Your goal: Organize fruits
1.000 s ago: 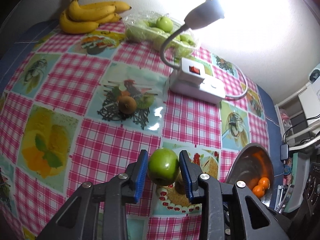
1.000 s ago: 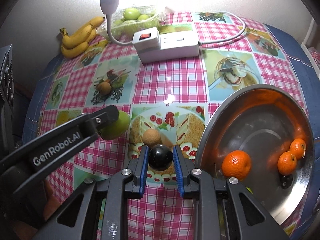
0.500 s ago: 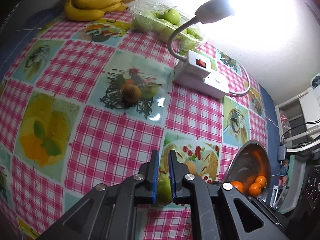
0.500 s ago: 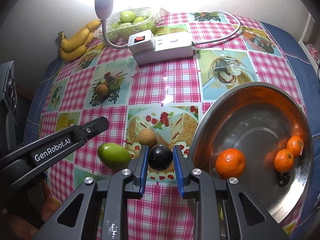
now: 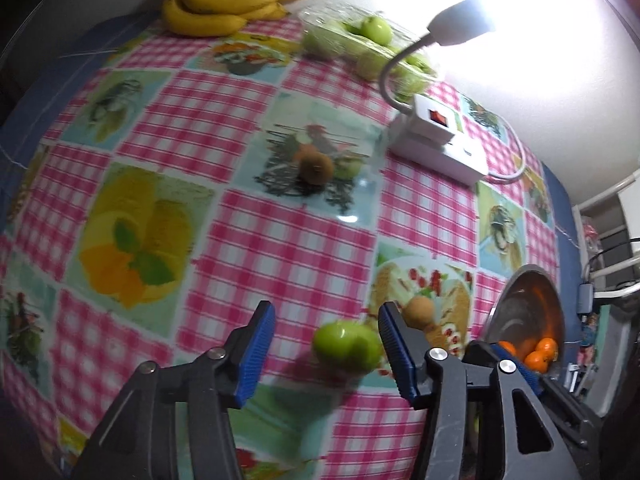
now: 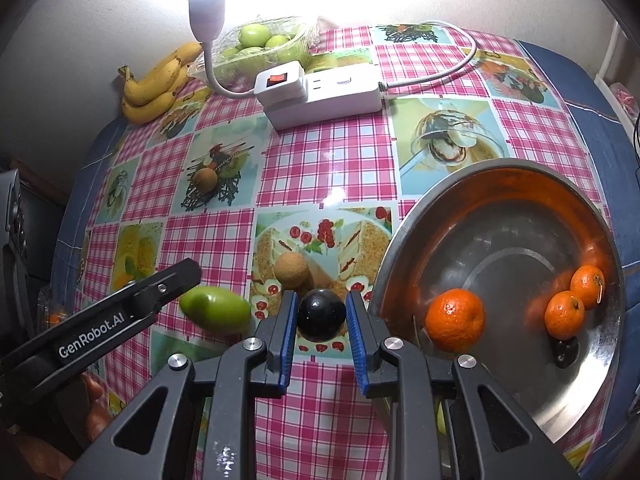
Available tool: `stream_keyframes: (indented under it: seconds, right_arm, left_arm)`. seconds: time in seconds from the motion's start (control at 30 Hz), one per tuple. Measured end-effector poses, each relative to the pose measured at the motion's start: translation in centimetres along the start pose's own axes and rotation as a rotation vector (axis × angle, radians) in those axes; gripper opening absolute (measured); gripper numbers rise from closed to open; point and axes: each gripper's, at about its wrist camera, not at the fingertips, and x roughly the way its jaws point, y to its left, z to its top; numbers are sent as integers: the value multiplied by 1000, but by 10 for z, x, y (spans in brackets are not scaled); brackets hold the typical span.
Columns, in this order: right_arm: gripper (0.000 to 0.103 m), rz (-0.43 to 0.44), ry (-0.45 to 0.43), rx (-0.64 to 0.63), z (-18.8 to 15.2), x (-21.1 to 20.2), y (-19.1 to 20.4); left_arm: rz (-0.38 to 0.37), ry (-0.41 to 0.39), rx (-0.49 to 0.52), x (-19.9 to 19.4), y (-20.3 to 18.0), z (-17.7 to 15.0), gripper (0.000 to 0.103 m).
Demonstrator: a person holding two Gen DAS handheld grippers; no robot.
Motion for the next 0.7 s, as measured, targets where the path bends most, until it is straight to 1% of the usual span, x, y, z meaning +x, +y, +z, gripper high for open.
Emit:
stream_keyframes:
  seconds: [0.1, 0.2, 0.27, 0.4, 0.5, 0.63, 0.7]
  right_arm:
    - [26, 2, 1, -6, -2, -2, 1]
    - [26, 3, 6, -13, -5, -4, 1]
    - [26, 2, 11, -10, -7, -4, -1]
    - [26, 1, 14, 4, -7, -4, -6]
    - [26, 6, 14, 6, -7, -5, -6]
    - [26, 5, 18, -3, -8, -4, -4]
    - [26, 6, 20, -4, -8, -3, -3]
  left_arm:
    - [-6, 9, -6, 0, 3, -3, 63]
    - [0, 27, 20, 5, -3, -5, 65]
    - [18, 32, 41, 9, -7, -6, 66]
    - [94, 35, 120, 18, -16, -7, 67]
    - [96, 48, 163, 23, -23, -9, 68]
    - [136, 52, 218, 30, -32, -12, 68]
    - [141, 52, 233, 33, -33, -13, 68]
